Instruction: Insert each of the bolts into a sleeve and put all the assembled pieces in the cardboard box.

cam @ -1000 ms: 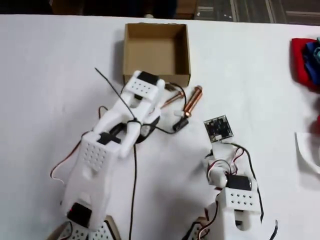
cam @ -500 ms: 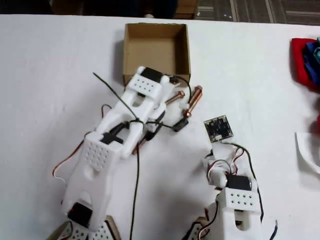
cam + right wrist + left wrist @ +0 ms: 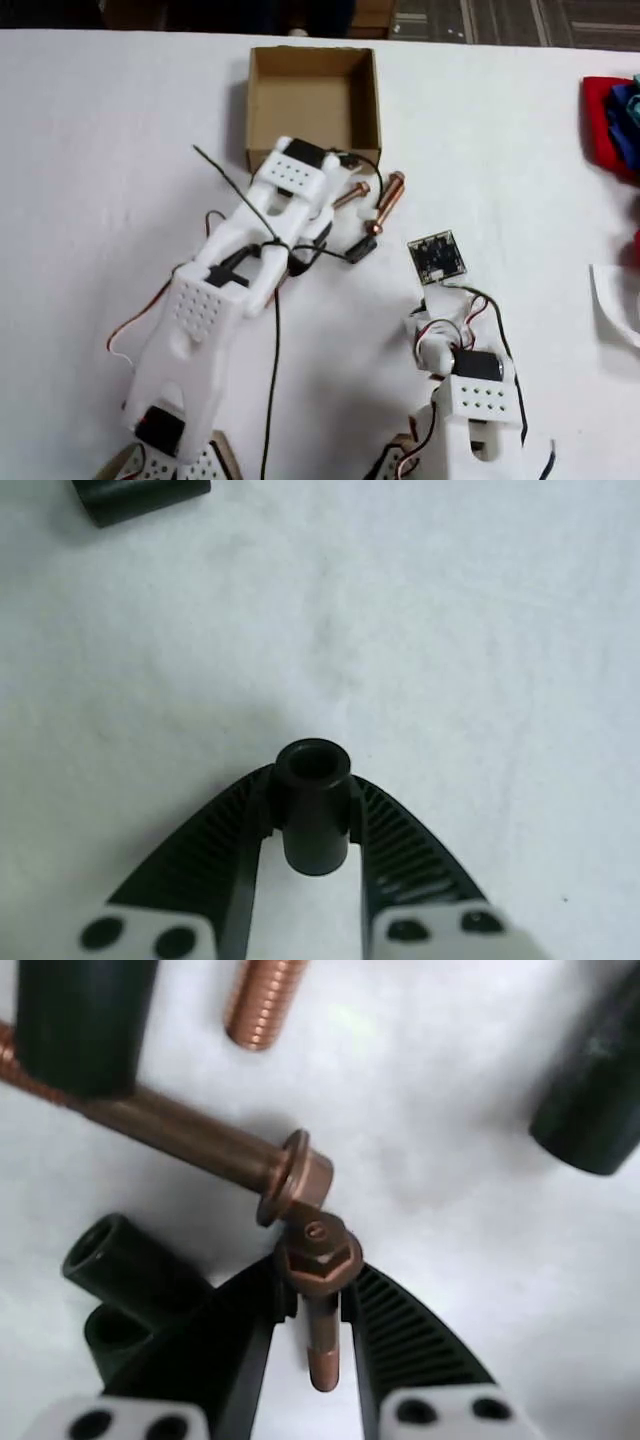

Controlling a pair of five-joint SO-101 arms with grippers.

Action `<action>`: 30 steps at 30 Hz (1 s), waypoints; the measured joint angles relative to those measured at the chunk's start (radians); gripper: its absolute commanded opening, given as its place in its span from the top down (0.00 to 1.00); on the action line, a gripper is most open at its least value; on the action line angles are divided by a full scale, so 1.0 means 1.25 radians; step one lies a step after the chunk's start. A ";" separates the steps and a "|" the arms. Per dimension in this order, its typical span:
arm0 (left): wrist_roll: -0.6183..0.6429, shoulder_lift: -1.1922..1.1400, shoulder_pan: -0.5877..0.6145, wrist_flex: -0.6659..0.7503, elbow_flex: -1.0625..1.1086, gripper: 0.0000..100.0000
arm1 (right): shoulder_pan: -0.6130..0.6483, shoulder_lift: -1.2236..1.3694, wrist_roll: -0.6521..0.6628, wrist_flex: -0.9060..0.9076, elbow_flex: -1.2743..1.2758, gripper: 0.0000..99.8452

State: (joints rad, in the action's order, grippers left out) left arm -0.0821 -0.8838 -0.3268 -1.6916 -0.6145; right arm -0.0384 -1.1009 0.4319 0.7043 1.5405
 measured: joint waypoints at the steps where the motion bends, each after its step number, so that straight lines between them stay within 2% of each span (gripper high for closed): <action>1: 0.000 -0.002 0.000 0.004 0.000 0.91 | 0.000 0.000 0.000 0.000 0.000 0.98; 4: 0.000 -0.002 0.000 0.004 0.000 0.92 | 0.000 0.000 0.000 0.000 0.000 0.98; 6: 0.000 -0.002 0.000 0.004 0.000 0.98 | 0.000 0.000 0.000 0.000 0.000 0.98; 17: 0.000 0.050 0.000 -0.053 -0.038 0.97 | 0.000 0.000 0.000 0.000 0.000 0.98; 23: 0.000 0.287 0.028 -0.058 0.036 0.97 | 0.000 0.000 0.000 0.000 0.000 0.98; 28: 0.002 0.535 0.025 -0.058 0.236 0.97 | 0.000 0.000 0.000 0.000 0.000 0.98; 30: 0.037 0.644 0.021 -0.041 0.329 0.97 | 0.000 0.000 0.000 0.000 0.002 0.98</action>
State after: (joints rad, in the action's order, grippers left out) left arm -0.0361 -0.0783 -0.3007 -1.7423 -0.2033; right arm -0.0384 -1.1009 0.4319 0.7043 1.5436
